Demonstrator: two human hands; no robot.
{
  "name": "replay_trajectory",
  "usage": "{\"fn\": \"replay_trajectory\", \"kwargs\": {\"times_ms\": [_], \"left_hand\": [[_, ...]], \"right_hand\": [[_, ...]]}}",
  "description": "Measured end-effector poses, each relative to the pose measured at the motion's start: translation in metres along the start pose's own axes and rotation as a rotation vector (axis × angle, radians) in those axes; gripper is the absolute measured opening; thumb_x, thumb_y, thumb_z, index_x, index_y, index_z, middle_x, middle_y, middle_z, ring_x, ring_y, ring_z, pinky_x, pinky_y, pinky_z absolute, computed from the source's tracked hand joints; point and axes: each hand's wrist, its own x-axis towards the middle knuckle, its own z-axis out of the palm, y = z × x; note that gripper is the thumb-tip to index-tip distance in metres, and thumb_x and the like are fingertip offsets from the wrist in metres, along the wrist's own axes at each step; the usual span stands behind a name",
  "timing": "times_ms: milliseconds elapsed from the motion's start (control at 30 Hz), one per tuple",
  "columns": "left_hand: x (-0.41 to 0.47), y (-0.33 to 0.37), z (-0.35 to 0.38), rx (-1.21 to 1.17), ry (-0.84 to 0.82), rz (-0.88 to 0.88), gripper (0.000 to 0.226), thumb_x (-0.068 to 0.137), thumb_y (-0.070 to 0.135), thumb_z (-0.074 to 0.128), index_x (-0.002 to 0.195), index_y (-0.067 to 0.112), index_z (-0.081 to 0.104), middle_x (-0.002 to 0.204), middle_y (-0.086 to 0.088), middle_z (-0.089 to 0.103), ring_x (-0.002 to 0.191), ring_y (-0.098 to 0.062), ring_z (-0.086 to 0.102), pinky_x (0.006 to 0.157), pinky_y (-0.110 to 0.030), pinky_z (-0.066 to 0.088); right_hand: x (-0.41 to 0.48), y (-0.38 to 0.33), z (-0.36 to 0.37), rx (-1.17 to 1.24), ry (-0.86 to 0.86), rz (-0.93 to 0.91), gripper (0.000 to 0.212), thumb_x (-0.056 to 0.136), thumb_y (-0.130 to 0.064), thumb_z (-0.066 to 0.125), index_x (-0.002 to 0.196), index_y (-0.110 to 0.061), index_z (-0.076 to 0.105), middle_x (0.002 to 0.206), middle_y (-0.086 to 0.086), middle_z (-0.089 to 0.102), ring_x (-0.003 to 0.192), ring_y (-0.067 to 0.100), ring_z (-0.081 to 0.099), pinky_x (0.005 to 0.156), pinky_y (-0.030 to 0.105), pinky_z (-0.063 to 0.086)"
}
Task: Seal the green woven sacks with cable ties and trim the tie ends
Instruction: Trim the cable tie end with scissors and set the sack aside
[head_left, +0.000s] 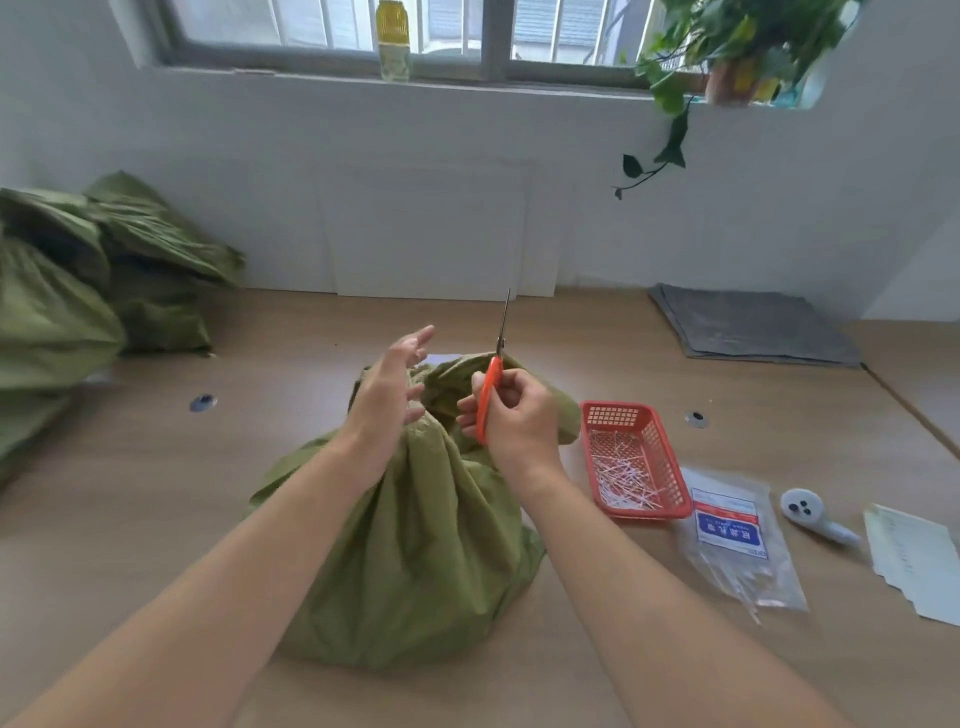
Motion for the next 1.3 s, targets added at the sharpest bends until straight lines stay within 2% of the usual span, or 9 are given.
{"fn": "replay_trajectory", "kwargs": {"times_ms": [200, 333, 433, 600, 667, 800, 967, 1133, 1300], "left_hand": [[0.049, -0.016, -0.038, 0.005, 0.102, 0.077, 0.028, 0.108, 0.024, 0.044, 0.124, 0.025, 0.067, 0.121, -0.008, 0.066, 0.104, -0.026, 0.068, 0.091, -0.047, 0.058], [0.073, -0.031, -0.046, 0.191, 0.157, 0.068, 0.035, 0.101, 0.01, 0.06, 0.135, 0.018, 0.063, 0.112, -0.003, 0.07, 0.096, -0.022, 0.071, 0.091, -0.05, 0.06], [0.084, -0.035, -0.042, 0.301, 0.135, 0.07, 0.033, 0.098, 0.015, 0.07, 0.13, 0.018, 0.069, 0.105, 0.005, 0.071, 0.085, -0.02, 0.071, 0.089, -0.044, 0.061], [0.094, -0.037, -0.035, 0.455, 0.151, 0.125, 0.009, 0.093, 0.021, 0.077, 0.101, 0.018, 0.08, 0.086, 0.008, 0.074, 0.078, -0.008, 0.069, 0.083, -0.034, 0.06], [0.098, -0.036, -0.035, 0.454, 0.155, 0.122, 0.006, 0.092, 0.023, 0.078, 0.097, 0.019, 0.08, 0.083, 0.007, 0.074, 0.075, -0.011, 0.069, 0.078, -0.035, 0.061], [0.106, -0.033, -0.038, 0.411, 0.163, 0.128, 0.006, 0.088, 0.026, 0.083, 0.091, 0.021, 0.081, 0.084, 0.005, 0.072, 0.067, -0.01, 0.065, 0.065, -0.026, 0.051], [0.113, -0.031, -0.04, 0.41, 0.158, 0.164, 0.007, 0.085, 0.025, 0.085, 0.09, 0.022, 0.08, 0.101, 0.005, 0.069, 0.079, -0.015, 0.067, 0.076, -0.031, 0.057], [0.115, -0.031, -0.043, 0.409, 0.14, 0.175, 0.007, 0.084, 0.024, 0.085, 0.088, 0.025, 0.08, 0.104, 0.006, 0.067, 0.088, -0.021, 0.07, 0.082, -0.045, 0.062], [0.113, -0.031, -0.043, 0.402, 0.126, 0.18, 0.006, 0.085, 0.025, 0.085, 0.087, 0.026, 0.079, 0.104, 0.007, 0.065, 0.086, -0.02, 0.069, 0.084, -0.048, 0.062]], "right_hand": [[0.016, 0.008, 0.033, -0.025, 0.068, 0.043, 0.023, 0.1, -0.028, 0.069, 0.094, -0.007, 0.065, 0.079, 0.017, 0.077, 0.064, 0.025, 0.072, 0.063, 0.042, 0.063], [0.024, 0.017, 0.032, -0.06, 0.091, 0.067, 0.032, 0.1, -0.033, 0.068, 0.096, -0.002, 0.065, 0.076, 0.015, 0.076, 0.064, 0.027, 0.073, 0.064, 0.044, 0.064], [0.032, 0.025, 0.025, -0.1, 0.087, 0.085, 0.031, 0.1, -0.035, 0.068, 0.094, -0.004, 0.065, 0.073, 0.011, 0.075, 0.062, 0.026, 0.072, 0.062, 0.043, 0.063], [0.038, 0.032, 0.004, -0.274, 0.017, 0.089, 0.032, 0.101, -0.038, 0.065, 0.096, -0.006, 0.065, 0.071, 0.007, 0.074, 0.057, 0.016, 0.066, 0.062, 0.04, 0.057], [0.039, 0.037, -0.006, -0.395, -0.029, 0.086, 0.032, 0.1, -0.044, 0.064, 0.095, -0.012, 0.064, 0.074, 0.007, 0.075, 0.058, 0.01, 0.066, 0.061, 0.037, 0.055], [0.039, 0.046, -0.017, -0.732, -0.132, 0.034, 0.035, 0.097, -0.053, 0.059, 0.088, -0.02, 0.059, 0.073, 0.0, 0.072, 0.068, 0.018, 0.068, 0.066, 0.038, 0.054], [0.039, 0.044, -0.021, -1.078, -0.259, -0.093, 0.032, 0.089, -0.054, 0.06, 0.088, -0.022, 0.06, 0.074, -0.005, 0.068, 0.071, 0.015, 0.064, 0.069, 0.035, 0.054], [0.043, 0.032, -0.015, -1.164, -0.298, -0.152, 0.033, 0.087, -0.059, 0.055, 0.089, -0.027, 0.059, 0.077, -0.009, 0.067, 0.072, 0.013, 0.064, 0.065, 0.034, 0.055], [0.046, 0.019, -0.005, -1.236, -0.317, -0.184, 0.026, 0.091, -0.054, 0.057, 0.089, -0.028, 0.059, 0.078, -0.009, 0.065, 0.073, 0.015, 0.062, 0.061, 0.03, 0.045]]}}
